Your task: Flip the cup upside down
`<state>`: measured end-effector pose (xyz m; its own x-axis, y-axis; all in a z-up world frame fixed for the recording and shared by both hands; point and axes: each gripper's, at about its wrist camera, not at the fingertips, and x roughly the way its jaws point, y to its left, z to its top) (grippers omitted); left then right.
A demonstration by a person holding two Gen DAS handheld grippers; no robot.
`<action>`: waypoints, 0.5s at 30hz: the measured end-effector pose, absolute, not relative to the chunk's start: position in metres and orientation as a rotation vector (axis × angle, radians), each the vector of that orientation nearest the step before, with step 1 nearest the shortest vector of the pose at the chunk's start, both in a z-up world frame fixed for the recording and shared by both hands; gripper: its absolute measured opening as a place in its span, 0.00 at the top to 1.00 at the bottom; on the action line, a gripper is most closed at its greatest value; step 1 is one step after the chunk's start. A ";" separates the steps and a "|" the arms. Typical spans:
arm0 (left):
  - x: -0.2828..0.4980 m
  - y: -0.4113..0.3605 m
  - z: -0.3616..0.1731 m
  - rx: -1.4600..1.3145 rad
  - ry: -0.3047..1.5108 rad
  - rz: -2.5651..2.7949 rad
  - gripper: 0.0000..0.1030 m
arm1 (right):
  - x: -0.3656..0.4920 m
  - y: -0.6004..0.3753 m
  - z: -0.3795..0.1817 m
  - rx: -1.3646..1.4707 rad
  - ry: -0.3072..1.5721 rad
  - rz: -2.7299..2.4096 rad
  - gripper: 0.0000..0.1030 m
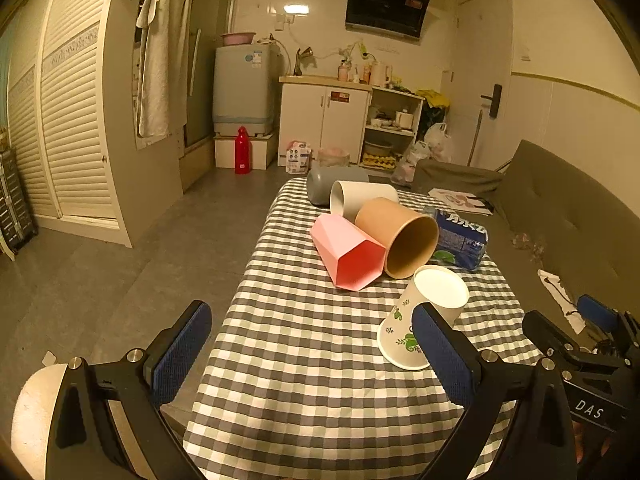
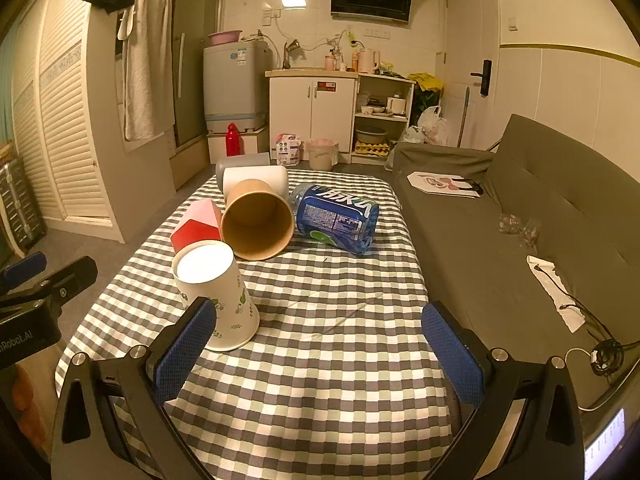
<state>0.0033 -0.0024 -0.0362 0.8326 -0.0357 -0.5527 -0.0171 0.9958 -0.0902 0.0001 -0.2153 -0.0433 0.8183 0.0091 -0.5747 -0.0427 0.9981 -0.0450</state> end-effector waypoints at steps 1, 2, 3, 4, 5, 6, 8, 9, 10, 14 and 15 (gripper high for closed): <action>0.003 -0.003 -0.036 -0.091 0.587 -0.009 0.00 | 0.000 -0.215 -0.043 -0.058 0.612 0.026 0.00; 0.003 -0.003 -0.036 -0.090 0.586 -0.010 0.00 | 0.000 -0.215 -0.043 -0.058 0.612 0.026 0.00; 0.003 -0.003 -0.036 -0.092 0.587 -0.009 0.00 | 0.000 -0.215 -0.043 -0.057 0.613 0.027 0.00; 0.003 -0.003 -0.036 -0.093 0.588 -0.009 0.00 | 0.000 -0.215 -0.043 -0.057 0.613 0.026 0.00; 0.003 -0.003 -0.036 -0.094 0.587 -0.009 0.00 | 0.000 -0.215 -0.043 -0.058 0.613 0.026 0.00; 0.003 -0.003 -0.036 -0.094 0.587 -0.009 0.00 | 0.000 -0.215 -0.044 -0.058 0.614 0.026 0.00; 0.003 -0.004 -0.037 -0.094 0.589 -0.006 0.00 | 0.000 -0.215 -0.044 -0.061 0.617 0.025 0.00; 0.003 -0.003 -0.037 -0.095 0.590 -0.004 0.00 | 0.000 -0.216 -0.045 -0.061 0.618 0.024 0.00; 0.004 -0.002 -0.037 -0.096 0.592 -0.004 0.00 | 0.000 -0.216 -0.045 -0.061 0.618 0.025 0.00; 0.003 -0.001 -0.037 -0.095 0.593 0.000 0.00 | 0.000 -0.216 -0.046 -0.064 0.622 0.026 0.00; 0.003 -0.001 -0.037 -0.096 0.594 -0.001 0.00 | 0.001 -0.216 -0.046 -0.065 0.623 0.025 0.00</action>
<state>0.0034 -0.0007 -0.0370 0.8289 -0.0283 -0.5587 -0.0269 0.9955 -0.0904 0.0008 -0.2156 -0.0464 0.8118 0.0041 -0.5839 -0.0434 0.9976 -0.0532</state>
